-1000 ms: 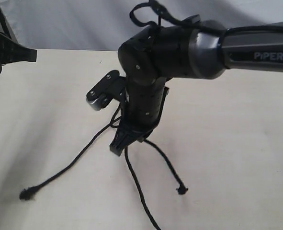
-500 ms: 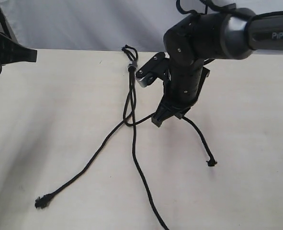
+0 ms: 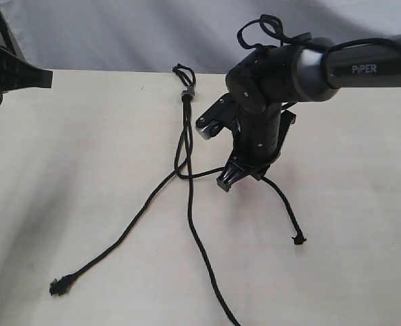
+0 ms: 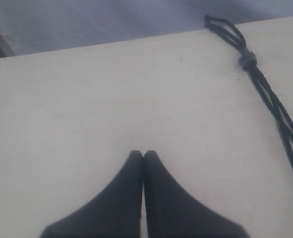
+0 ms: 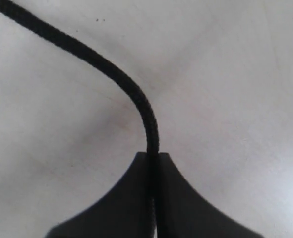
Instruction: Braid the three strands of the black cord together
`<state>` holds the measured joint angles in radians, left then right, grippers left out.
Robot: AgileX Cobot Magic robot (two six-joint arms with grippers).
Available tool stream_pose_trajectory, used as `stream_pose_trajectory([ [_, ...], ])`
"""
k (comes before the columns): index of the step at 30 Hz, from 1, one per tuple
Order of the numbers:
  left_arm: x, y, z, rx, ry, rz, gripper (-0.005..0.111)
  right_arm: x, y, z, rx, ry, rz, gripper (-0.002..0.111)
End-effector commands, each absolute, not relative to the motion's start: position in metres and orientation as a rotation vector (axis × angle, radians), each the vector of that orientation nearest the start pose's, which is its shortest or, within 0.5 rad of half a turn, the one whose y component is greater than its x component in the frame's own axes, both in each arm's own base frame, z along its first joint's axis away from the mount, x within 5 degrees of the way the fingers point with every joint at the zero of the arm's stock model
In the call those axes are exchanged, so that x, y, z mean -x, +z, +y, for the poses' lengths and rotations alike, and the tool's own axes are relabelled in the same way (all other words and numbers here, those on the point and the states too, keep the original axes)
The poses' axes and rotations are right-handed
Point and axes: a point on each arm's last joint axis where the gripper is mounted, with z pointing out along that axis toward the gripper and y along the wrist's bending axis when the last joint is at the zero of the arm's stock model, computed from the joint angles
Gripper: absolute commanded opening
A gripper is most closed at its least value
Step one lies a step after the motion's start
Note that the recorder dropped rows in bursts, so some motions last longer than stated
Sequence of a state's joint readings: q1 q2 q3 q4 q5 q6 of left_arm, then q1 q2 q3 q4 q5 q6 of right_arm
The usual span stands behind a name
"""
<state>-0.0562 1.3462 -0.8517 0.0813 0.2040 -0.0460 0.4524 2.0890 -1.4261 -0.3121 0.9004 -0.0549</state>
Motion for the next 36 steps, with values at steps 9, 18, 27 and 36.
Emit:
stream_pose_trajectory([
  [9,-0.285,0.275,-0.014,-0.038,-0.029,2.189,0.0,-0.375,0.144,0.161,0.948,-0.347,2.811,0.035],
  [18,-0.285,0.275,-0.018,0.064,-0.119,2.19,0.0,-0.347,0.288,0.142,0.738,-0.271,2.491,0.098],
  [27,-0.269,0.279,-0.113,-0.284,-0.324,2.207,0.001,-0.265,0.362,0.118,0.62,0.025,2.228,0.046],
  [36,-0.25,0.237,-0.188,-0.622,-0.382,2.434,0.041,-0.232,0.348,0.049,0.305,-0.055,1.941,0.002],
])
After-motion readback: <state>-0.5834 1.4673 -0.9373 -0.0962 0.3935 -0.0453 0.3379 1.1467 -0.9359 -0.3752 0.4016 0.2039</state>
